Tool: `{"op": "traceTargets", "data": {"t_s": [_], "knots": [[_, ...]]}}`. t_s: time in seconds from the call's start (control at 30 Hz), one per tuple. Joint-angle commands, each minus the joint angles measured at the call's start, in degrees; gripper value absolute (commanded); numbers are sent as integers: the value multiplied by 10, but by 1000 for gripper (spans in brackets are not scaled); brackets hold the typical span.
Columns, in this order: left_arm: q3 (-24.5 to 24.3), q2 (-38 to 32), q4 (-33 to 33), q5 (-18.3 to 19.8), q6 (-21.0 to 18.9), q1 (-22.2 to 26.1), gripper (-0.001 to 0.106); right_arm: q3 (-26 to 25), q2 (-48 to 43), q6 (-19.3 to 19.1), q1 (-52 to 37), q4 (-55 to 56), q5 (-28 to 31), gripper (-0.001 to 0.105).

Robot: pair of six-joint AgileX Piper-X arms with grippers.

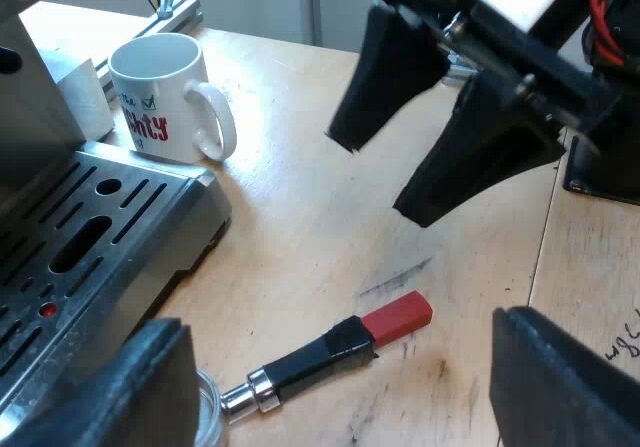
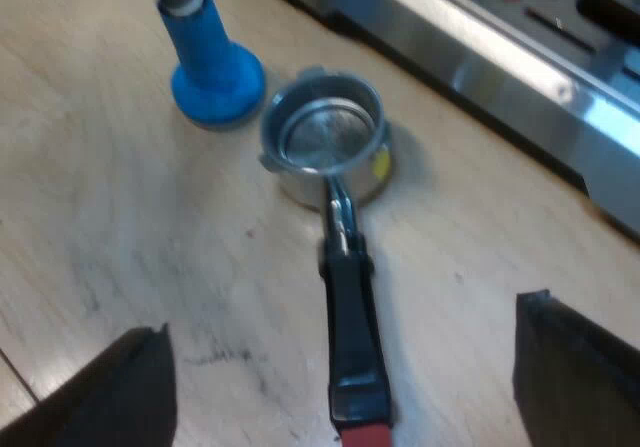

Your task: Grind coffee beans and then tamp

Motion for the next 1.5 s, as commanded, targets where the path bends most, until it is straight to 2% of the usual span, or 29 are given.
{"op": "traceTargets", "data": {"t_s": [0.03,0.07,0.13,0.5,0.6,0.77,0.8,0.83,1.0,1.13,1.23,1.43,1.5], "knots": [[-1,-3,-2,-3,-8,-2,64,-5,-11,-48,1,-35,-23,72],[-1,-3,-2,-9,-8,-2,64,-5,-11,-64,1,-54,-32,72],[-1,-3,-2,-15,-8,-2,64,-5,-9,-68,1,-75,-40,71],[-1,-3,-2,-15,-8,-2,64,-1,54,-68,1,-171,-41,71],[-1,-3,-2,-15,-8,-2,64,-1,85,-80,1,-197,-41,71],[-1,-3,-2,-30,-8,-2,64,-1,128,-83,1,-228,-41,71],[-1,-3,-2,-77,-8,-2,64,-1,135,-83,1,-234,-41,71],[-1,-3,-2,-104,-10,-2,64,-1,139,-83,1,-241,-41,71],[-1,10,-2,-173,-53,-2,64,-1,145,-83,1,-258,-43,71],[-1,44,-2,-191,-60,-2,64,-1,145,-83,1,-261,-43,71],[-1,96,-2,-214,-69,-2,64,-1,145,-83,1,-261,-43,71],[-1,169,-2,-222,-98,-2,64,-1,145,-83,1,-261,-43,71],[-1,196,-2,-237,-108,-2,64,-1,145,-83,1,-261,-43,71]]}}
